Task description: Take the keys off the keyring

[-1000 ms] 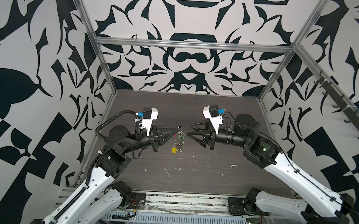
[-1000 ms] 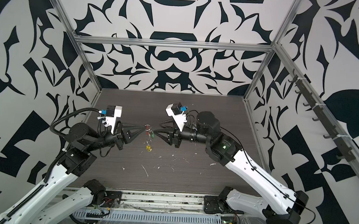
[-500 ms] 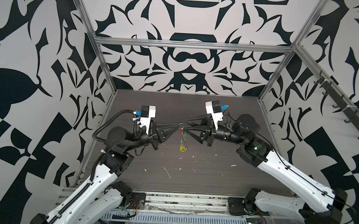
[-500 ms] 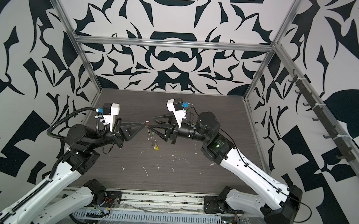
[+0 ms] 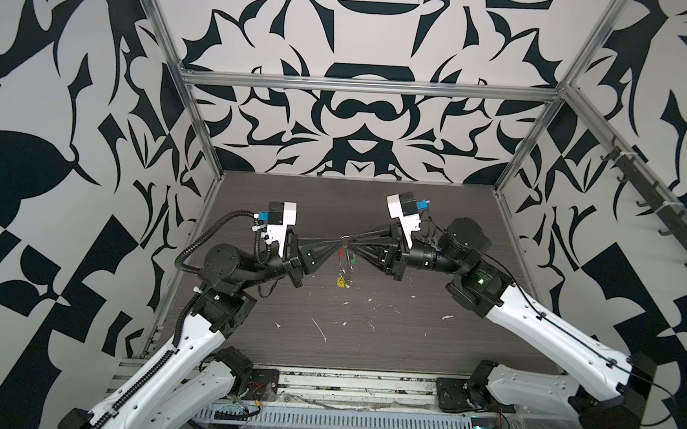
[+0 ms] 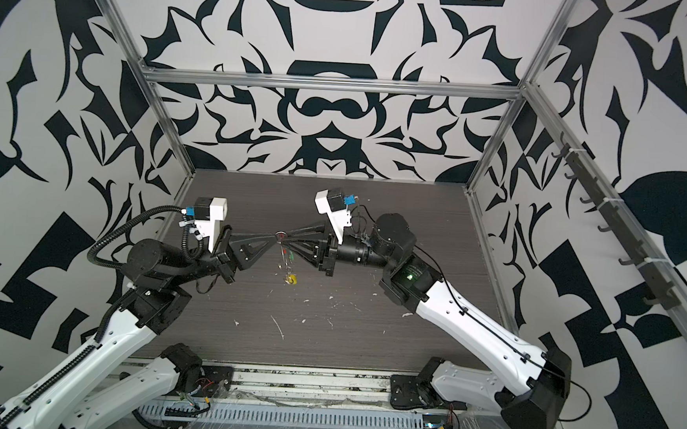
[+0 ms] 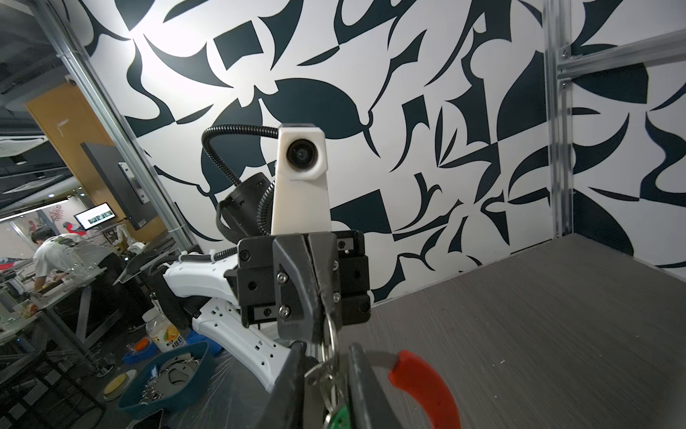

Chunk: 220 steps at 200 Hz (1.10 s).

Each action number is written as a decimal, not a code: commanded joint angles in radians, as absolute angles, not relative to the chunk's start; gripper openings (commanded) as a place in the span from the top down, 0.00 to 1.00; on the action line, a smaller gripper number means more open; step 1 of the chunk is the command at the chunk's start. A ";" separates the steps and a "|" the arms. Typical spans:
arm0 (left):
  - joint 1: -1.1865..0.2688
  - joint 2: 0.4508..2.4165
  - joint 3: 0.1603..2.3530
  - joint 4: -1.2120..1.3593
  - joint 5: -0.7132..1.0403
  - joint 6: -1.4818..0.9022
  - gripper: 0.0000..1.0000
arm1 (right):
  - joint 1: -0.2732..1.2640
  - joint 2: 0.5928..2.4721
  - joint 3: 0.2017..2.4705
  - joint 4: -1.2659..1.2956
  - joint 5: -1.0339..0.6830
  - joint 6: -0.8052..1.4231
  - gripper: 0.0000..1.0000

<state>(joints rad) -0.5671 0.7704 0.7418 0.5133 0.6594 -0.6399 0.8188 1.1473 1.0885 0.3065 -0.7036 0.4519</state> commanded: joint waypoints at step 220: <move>-0.566 0.800 1.022 -0.221 0.775 -0.427 0.56 | 0.814 1.190 1.429 -0.501 -0.809 0.064 1.00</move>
<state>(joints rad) -0.5671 0.7681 0.9691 -0.0513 0.7166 -0.4881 0.8177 1.1664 1.3373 -0.3458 -0.7544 0.1635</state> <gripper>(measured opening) 0.443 0.043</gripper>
